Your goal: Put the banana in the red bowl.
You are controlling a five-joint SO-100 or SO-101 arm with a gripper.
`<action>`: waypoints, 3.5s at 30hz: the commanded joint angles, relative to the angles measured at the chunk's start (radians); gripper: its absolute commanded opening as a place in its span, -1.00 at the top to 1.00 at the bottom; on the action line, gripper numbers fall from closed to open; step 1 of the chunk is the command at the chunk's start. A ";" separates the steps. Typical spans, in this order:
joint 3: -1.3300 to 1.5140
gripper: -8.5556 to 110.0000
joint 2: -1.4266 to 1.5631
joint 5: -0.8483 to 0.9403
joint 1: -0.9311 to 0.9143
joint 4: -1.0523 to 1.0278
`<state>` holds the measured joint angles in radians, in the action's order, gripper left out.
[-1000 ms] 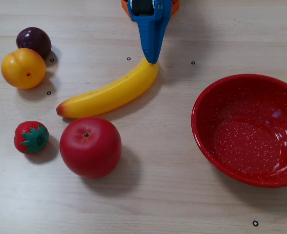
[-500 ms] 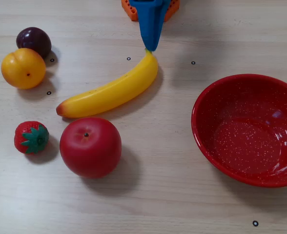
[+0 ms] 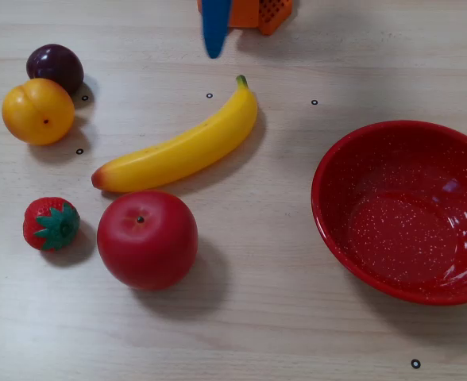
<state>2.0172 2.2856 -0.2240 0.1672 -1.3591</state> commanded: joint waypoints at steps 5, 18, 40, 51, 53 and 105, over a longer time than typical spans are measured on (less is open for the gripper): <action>-0.327 0.85 -0.199 -0.272 0.077 -0.212; -0.508 0.06 -0.548 -0.755 0.236 -0.359; -0.709 0.11 -1.078 -0.727 0.092 -0.255; -0.675 0.50 -1.175 -0.738 0.084 -0.170; -0.675 0.85 -1.172 -0.724 0.086 -0.173; -1.588 0.85 -1.147 -0.164 -0.583 -0.552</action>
<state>0.5737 1.1060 -0.4142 -0.3927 -1.8270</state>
